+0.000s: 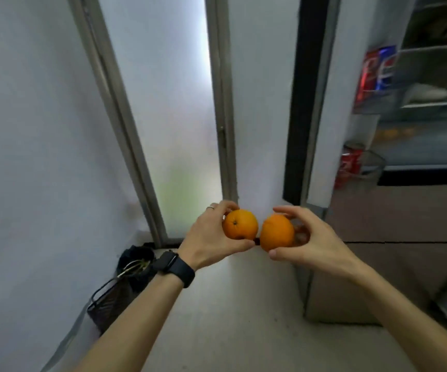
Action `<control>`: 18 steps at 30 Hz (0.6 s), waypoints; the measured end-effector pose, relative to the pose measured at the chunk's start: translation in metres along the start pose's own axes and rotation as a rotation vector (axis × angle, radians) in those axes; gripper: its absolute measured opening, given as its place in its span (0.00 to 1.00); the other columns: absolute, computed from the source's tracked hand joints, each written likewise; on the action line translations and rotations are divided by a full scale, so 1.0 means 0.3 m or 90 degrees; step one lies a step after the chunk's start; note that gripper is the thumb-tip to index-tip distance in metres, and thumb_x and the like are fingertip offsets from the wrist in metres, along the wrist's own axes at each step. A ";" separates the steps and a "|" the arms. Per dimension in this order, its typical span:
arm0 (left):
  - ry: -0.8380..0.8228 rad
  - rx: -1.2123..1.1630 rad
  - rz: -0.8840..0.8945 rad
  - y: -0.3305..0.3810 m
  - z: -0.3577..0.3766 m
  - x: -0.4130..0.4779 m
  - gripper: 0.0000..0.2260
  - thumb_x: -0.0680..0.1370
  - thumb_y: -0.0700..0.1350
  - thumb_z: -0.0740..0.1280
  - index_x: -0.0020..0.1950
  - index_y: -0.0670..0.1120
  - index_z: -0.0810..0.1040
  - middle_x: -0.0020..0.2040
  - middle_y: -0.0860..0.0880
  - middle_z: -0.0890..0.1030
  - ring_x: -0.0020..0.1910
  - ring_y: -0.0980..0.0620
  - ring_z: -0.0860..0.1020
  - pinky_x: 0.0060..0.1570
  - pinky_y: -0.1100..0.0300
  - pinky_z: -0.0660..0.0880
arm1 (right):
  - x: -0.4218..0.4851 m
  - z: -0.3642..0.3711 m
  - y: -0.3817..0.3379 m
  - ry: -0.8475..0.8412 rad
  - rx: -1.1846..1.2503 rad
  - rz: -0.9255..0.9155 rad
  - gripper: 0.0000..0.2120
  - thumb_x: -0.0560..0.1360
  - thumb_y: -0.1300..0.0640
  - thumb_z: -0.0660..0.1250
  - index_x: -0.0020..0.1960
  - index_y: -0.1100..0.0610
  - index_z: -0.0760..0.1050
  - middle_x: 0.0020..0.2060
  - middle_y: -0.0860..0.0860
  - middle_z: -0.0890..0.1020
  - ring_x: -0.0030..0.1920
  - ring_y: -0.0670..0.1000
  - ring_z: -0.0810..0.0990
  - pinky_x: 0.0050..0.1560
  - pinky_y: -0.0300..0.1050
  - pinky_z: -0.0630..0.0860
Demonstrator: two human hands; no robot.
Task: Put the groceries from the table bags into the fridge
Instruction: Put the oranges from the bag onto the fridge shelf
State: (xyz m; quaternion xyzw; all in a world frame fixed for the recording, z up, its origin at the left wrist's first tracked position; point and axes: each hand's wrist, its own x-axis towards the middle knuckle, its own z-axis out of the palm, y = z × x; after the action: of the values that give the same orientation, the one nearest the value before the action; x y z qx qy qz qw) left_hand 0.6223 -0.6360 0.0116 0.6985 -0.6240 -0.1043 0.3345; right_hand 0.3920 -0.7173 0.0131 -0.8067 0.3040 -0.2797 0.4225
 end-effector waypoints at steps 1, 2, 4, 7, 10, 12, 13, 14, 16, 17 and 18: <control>-0.009 -0.005 0.040 0.085 0.054 0.073 0.34 0.64 0.63 0.78 0.65 0.57 0.68 0.59 0.55 0.73 0.53 0.56 0.74 0.48 0.63 0.76 | -0.025 -0.107 0.022 0.041 -0.002 0.005 0.39 0.62 0.48 0.83 0.67 0.37 0.68 0.62 0.40 0.70 0.57 0.48 0.77 0.50 0.43 0.79; -0.017 -0.012 0.079 0.168 0.103 0.139 0.34 0.65 0.63 0.77 0.65 0.57 0.68 0.59 0.55 0.73 0.53 0.56 0.74 0.48 0.65 0.75 | -0.049 -0.207 0.040 0.080 -0.010 0.007 0.38 0.61 0.46 0.82 0.66 0.37 0.68 0.62 0.40 0.71 0.57 0.47 0.77 0.49 0.41 0.77; -0.033 -0.012 0.158 0.329 0.190 0.257 0.33 0.66 0.65 0.76 0.65 0.58 0.68 0.59 0.55 0.73 0.54 0.56 0.74 0.49 0.64 0.75 | -0.086 -0.393 0.070 0.164 -0.027 0.008 0.37 0.61 0.46 0.83 0.64 0.39 0.68 0.61 0.40 0.73 0.56 0.45 0.77 0.49 0.40 0.76; -0.049 0.007 0.257 0.557 0.297 0.398 0.33 0.67 0.64 0.75 0.66 0.56 0.68 0.60 0.53 0.71 0.55 0.54 0.74 0.52 0.60 0.76 | -0.130 -0.631 0.107 0.291 -0.047 0.006 0.33 0.62 0.49 0.84 0.61 0.42 0.70 0.59 0.41 0.76 0.57 0.42 0.78 0.50 0.39 0.75; -0.048 0.010 0.320 0.743 0.401 0.536 0.33 0.67 0.64 0.76 0.67 0.55 0.68 0.59 0.53 0.70 0.54 0.54 0.73 0.52 0.60 0.74 | -0.143 -0.831 0.145 0.390 -0.081 -0.001 0.32 0.62 0.50 0.84 0.61 0.42 0.72 0.57 0.40 0.78 0.55 0.40 0.78 0.48 0.35 0.75; -0.037 0.012 0.338 0.841 0.474 0.632 0.33 0.67 0.64 0.75 0.66 0.55 0.68 0.57 0.53 0.70 0.52 0.54 0.73 0.50 0.61 0.72 | -0.135 -0.952 0.180 0.435 -0.098 -0.001 0.32 0.62 0.51 0.84 0.61 0.42 0.73 0.57 0.40 0.78 0.55 0.40 0.78 0.47 0.35 0.74; -0.029 0.010 0.344 0.885 0.511 0.681 0.33 0.66 0.64 0.75 0.66 0.55 0.68 0.57 0.53 0.70 0.52 0.54 0.73 0.50 0.61 0.72 | -0.124 -1.011 0.201 0.454 -0.108 -0.001 0.31 0.62 0.51 0.84 0.61 0.42 0.73 0.57 0.40 0.78 0.55 0.41 0.78 0.48 0.37 0.74; -0.023 0.006 0.350 0.926 0.548 0.730 0.33 0.67 0.64 0.75 0.67 0.55 0.68 0.58 0.53 0.70 0.53 0.54 0.73 0.51 0.61 0.72 | -0.110 -1.068 0.224 0.471 -0.118 0.000 0.31 0.62 0.51 0.84 0.61 0.41 0.73 0.57 0.40 0.78 0.56 0.41 0.77 0.49 0.38 0.74; -0.014 0.009 0.365 1.000 0.620 0.826 0.34 0.68 0.65 0.74 0.68 0.55 0.68 0.59 0.52 0.70 0.55 0.53 0.73 0.53 0.58 0.75 | -0.070 -1.178 0.271 0.500 -0.143 -0.005 0.32 0.62 0.51 0.84 0.61 0.41 0.73 0.57 0.39 0.77 0.56 0.42 0.77 0.51 0.40 0.75; -0.012 0.021 0.373 1.034 0.654 0.878 0.34 0.68 0.65 0.74 0.69 0.55 0.67 0.60 0.52 0.70 0.56 0.53 0.73 0.54 0.56 0.76 | -0.046 -1.235 0.294 0.512 -0.158 -0.007 0.33 0.62 0.51 0.84 0.62 0.41 0.73 0.58 0.39 0.76 0.57 0.42 0.76 0.51 0.41 0.75; -0.012 0.036 0.380 1.068 0.686 0.932 0.34 0.69 0.65 0.73 0.70 0.55 0.66 0.61 0.52 0.70 0.57 0.52 0.73 0.55 0.55 0.76 | -0.018 -1.293 0.314 0.521 -0.171 -0.006 0.33 0.63 0.51 0.83 0.63 0.41 0.73 0.58 0.39 0.76 0.57 0.42 0.76 0.52 0.43 0.76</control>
State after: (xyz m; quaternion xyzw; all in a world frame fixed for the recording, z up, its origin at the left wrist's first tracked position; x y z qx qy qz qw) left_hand 0.3053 -0.9677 0.1236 0.4923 -0.8075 0.0092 0.3248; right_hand 0.0899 -0.9548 0.1205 -0.6785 0.4762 -0.5367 0.1573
